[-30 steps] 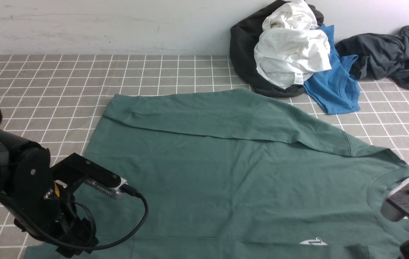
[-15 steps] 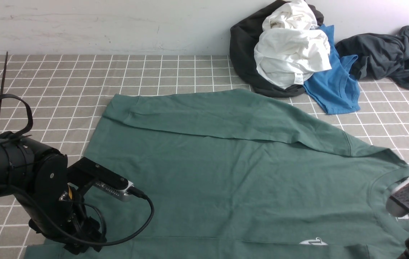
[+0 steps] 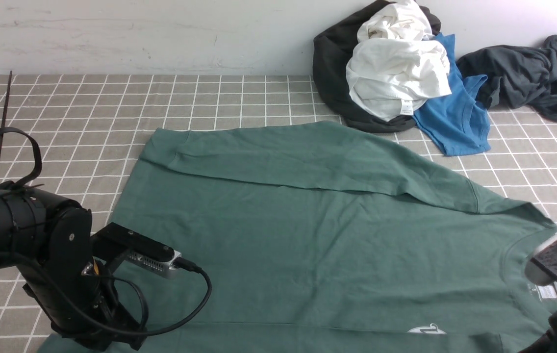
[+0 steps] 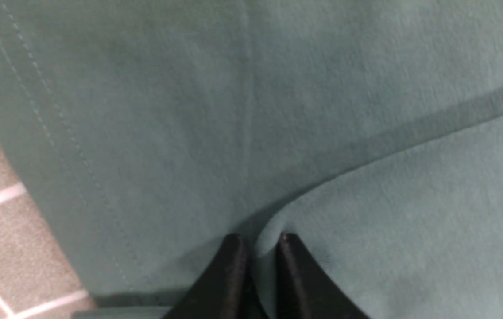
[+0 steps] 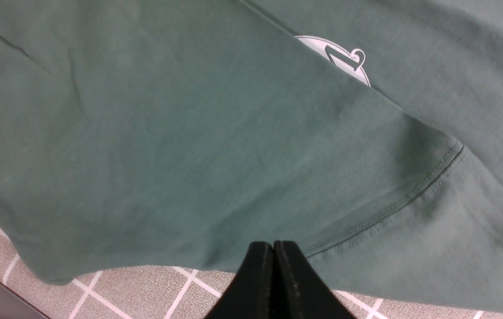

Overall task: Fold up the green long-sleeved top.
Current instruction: Use the left arm to clamp the cuff closest to it, then use the left arm to drag and place the cuff at the centered position on the left edge of the fabric

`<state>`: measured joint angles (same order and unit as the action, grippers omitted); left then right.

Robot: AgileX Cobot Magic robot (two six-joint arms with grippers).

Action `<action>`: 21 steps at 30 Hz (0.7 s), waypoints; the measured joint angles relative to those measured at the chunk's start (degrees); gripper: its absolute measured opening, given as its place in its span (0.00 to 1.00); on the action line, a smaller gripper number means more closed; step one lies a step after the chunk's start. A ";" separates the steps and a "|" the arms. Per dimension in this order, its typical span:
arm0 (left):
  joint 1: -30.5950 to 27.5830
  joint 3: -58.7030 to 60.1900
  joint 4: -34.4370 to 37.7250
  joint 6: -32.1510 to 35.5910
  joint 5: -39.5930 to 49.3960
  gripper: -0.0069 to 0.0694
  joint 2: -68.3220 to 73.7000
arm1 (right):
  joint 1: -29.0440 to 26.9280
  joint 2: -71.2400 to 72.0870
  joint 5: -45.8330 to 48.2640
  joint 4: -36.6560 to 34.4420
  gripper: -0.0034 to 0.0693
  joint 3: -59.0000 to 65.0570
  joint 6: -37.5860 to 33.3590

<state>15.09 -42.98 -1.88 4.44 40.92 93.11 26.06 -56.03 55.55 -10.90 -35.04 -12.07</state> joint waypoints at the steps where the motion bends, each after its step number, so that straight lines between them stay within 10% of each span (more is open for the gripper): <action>1: 0.00 0.00 -0.17 0.00 0.23 0.16 -0.66 | 0.00 0.00 0.00 0.00 0.03 0.00 0.00; 21: 0.00 -35.12 -2.13 8.20 17.05 0.12 7.72 | 0.00 -0.03 -0.45 10.90 0.03 -5.76 7.69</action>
<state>15.09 -78.10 -4.00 12.65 57.97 100.83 26.06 -56.06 55.10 0.00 -40.79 -4.38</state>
